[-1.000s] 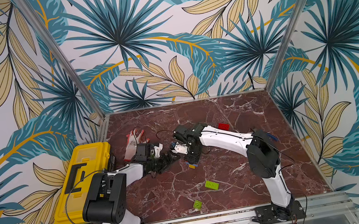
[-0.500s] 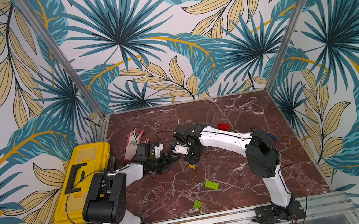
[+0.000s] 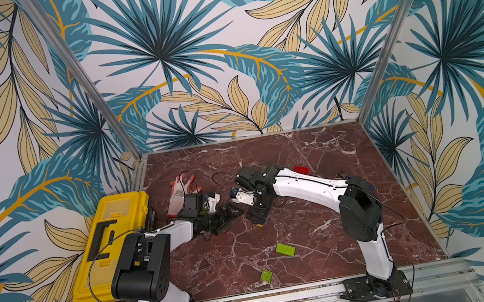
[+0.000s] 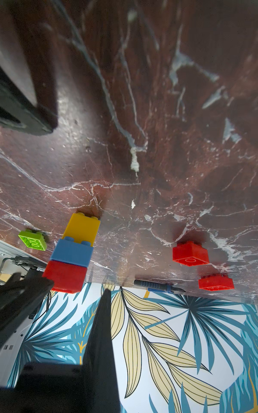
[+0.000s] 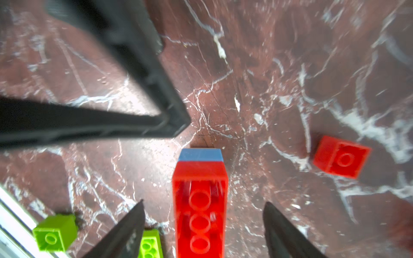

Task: Assemble a carrot with lego
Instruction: Assemble the lego brick with the lego brick, then pick up the lego brick from the center of the board.

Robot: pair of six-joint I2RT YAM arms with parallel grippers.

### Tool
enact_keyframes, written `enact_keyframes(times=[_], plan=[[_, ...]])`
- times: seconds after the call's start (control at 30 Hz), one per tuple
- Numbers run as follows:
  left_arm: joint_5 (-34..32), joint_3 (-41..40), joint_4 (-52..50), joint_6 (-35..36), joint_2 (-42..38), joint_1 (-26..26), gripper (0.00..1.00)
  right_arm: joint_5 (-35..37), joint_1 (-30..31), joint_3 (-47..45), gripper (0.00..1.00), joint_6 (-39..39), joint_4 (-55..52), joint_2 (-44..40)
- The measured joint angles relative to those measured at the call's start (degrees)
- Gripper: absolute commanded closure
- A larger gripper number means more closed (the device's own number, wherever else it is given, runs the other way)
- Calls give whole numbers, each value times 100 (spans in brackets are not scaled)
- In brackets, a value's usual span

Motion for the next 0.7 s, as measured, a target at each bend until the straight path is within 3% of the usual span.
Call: enact_keyframes(times=[0.13,0.33,0.47,0.7], plan=[[125,-87,142,-11,-2,0,1,-144,-229,-326,1,39,81,-767],[393,-173,391,7,-37,-116,1,-192,-1547,-1250,3,282,511,-1829],[603,-173,686,-111,-26,-254,0,-125,-2430,-1416,9,363,785,-1679],[787,11,1073,-317,310,-424,2,-70,-3123,-1152,19,428,1080,-802]])
